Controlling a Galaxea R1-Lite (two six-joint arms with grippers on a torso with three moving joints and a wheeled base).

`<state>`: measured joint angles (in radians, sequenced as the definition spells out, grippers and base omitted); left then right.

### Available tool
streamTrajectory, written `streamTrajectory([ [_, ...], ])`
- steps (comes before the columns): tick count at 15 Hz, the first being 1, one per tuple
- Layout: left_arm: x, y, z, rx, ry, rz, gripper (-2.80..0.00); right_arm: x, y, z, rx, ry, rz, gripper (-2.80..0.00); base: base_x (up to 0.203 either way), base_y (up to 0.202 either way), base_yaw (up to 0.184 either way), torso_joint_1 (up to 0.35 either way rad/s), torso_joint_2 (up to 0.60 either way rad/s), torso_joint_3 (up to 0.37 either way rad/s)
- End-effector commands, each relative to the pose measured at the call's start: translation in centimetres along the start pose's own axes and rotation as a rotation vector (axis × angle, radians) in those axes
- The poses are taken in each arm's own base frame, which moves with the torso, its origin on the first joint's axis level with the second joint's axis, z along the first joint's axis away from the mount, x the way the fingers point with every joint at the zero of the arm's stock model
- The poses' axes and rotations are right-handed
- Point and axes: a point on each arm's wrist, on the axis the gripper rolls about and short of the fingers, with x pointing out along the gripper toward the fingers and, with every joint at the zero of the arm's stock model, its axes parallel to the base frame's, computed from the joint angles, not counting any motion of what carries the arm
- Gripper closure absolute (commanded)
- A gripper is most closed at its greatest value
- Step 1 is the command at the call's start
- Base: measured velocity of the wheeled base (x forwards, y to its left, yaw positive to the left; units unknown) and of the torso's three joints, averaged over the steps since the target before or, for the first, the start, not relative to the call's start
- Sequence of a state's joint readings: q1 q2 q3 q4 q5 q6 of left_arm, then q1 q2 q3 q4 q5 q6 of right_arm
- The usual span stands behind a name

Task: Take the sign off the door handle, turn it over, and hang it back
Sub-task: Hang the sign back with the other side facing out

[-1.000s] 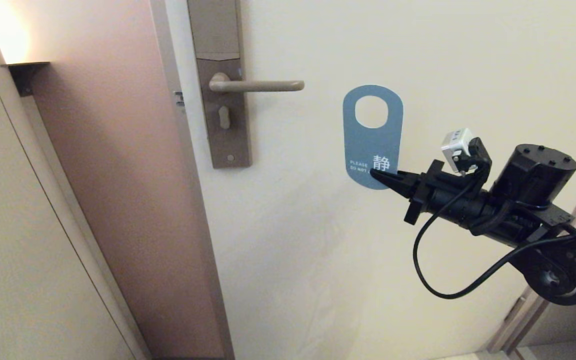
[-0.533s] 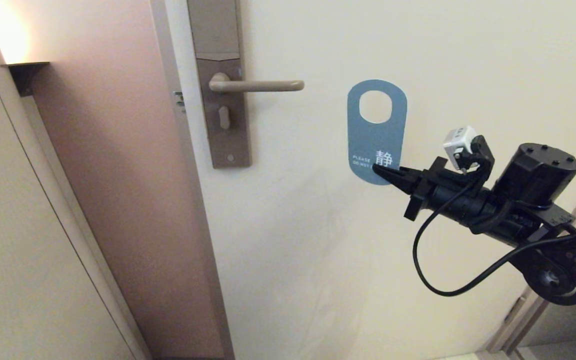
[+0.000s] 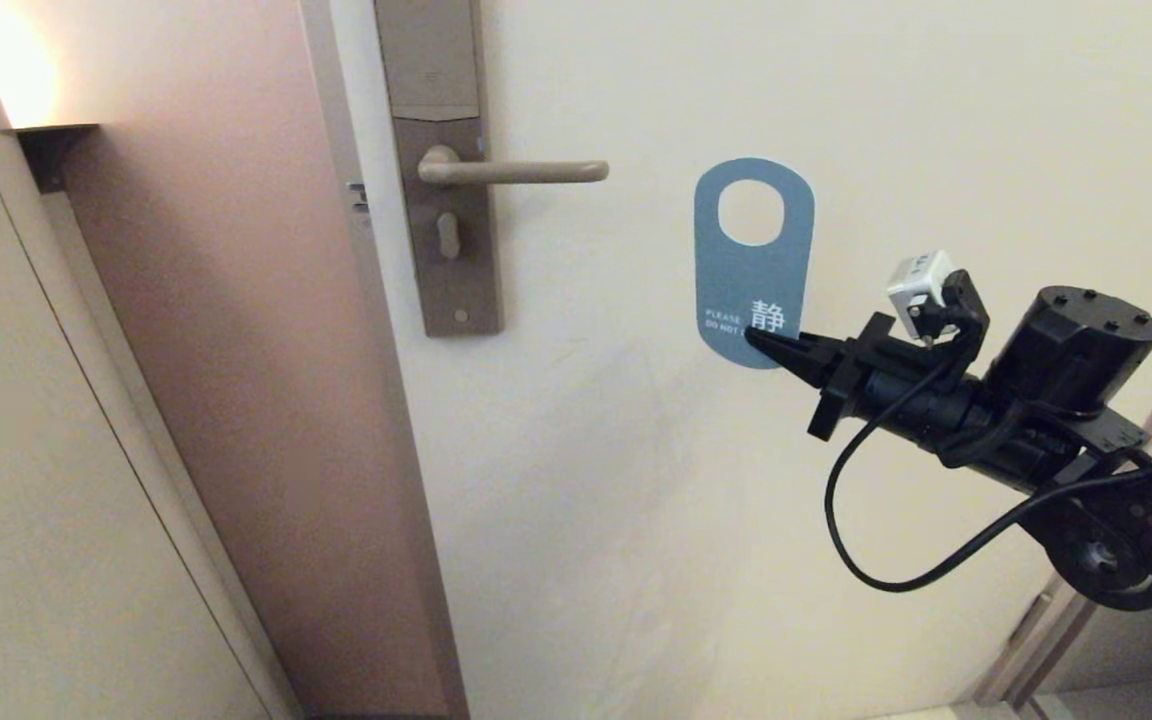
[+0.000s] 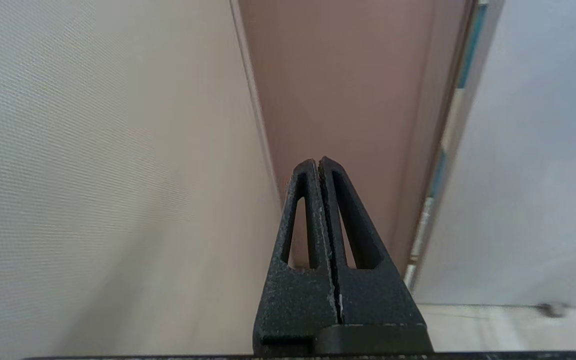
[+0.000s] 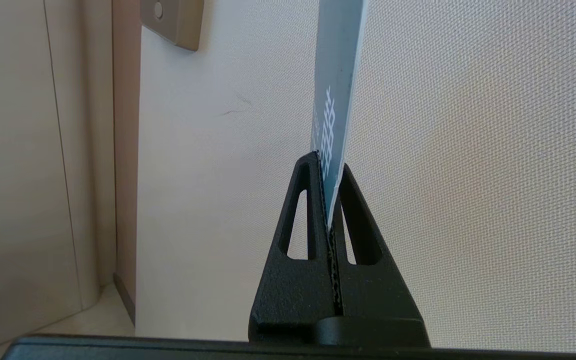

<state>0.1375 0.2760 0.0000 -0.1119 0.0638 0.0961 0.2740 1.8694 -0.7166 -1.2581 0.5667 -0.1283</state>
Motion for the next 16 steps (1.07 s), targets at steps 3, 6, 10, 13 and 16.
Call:
streamTrajectory([
  [3,0.0,0.0,0.0,0.005,0.007,-0.004,0.00,0.7,-0.1,0.1,-0.012,-0.018,0.010,0.00,0.000,0.000,0.000,0.000,0.00,0.000],
  [6,0.0,0.0,0.0,0.008,0.006,-0.005,0.00,1.4,-0.3,0.5,-0.024,-0.040,0.013,0.00,0.000,0.000,0.000,0.000,0.00,0.000],
  [10,0.0,0.0,0.0,0.010,0.009,-0.006,0.00,2.7,0.1,0.1,-0.020,-0.044,0.034,0.00,0.000,0.000,0.000,0.000,0.00,0.000],
  [13,0.0,0.0,0.0,0.010,0.007,-0.006,0.00,4.5,0.7,-0.1,-0.023,-0.061,0.045,0.00,0.000,0.000,0.000,0.000,0.00,0.000],
  [16,0.0,0.0,0.0,0.012,0.009,-0.006,0.00,5.6,0.7,-0.4,-0.023,-0.070,0.055,0.00,0.000,0.000,0.000,0.000,0.00,0.000],
])
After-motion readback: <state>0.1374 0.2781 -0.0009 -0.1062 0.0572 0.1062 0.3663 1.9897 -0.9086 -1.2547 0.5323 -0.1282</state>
